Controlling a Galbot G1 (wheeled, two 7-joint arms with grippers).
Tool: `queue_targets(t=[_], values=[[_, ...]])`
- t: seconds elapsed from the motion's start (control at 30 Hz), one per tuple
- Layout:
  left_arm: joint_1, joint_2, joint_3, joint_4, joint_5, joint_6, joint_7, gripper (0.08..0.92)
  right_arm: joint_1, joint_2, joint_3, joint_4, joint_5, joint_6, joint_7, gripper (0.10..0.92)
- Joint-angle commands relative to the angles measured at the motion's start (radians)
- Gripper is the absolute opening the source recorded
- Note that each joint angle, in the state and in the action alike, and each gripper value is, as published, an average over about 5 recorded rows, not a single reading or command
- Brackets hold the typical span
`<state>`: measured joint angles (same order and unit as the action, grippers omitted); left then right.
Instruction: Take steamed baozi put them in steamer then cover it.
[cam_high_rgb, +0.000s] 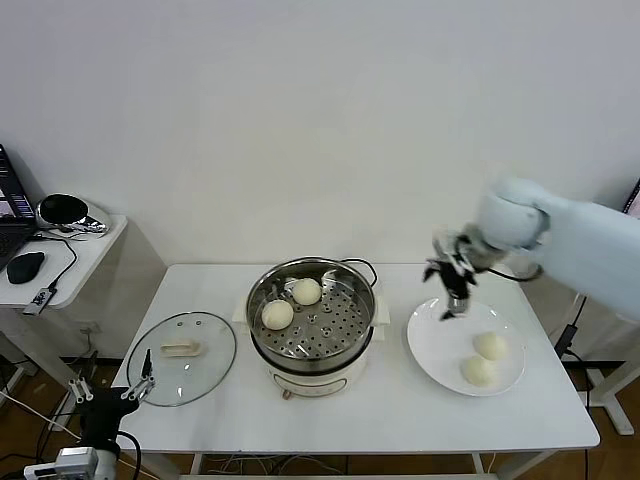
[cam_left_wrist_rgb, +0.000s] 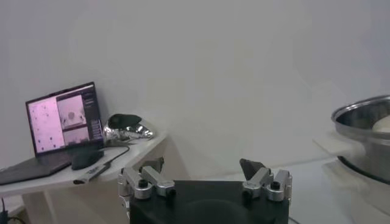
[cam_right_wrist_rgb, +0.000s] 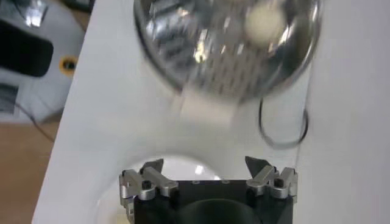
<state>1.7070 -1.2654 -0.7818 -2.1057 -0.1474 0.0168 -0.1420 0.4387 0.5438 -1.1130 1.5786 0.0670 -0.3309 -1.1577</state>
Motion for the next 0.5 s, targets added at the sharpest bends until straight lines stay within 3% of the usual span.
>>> queue_targets(t=[0.03,0.5], values=[[0.004,-0.003,0.0,0.0,0.005,0.001,-0.001,0.823,-0.304,-0.195,0.143,0.025,-0.231,0.088,0.003,0.823],[0.018,-0.008,-0.008,-0.005,0.01,0.001,-0.001,0.823,-0.568,-0.096,0.325,-0.114,-0.285,0.079,0.047,0.823]])
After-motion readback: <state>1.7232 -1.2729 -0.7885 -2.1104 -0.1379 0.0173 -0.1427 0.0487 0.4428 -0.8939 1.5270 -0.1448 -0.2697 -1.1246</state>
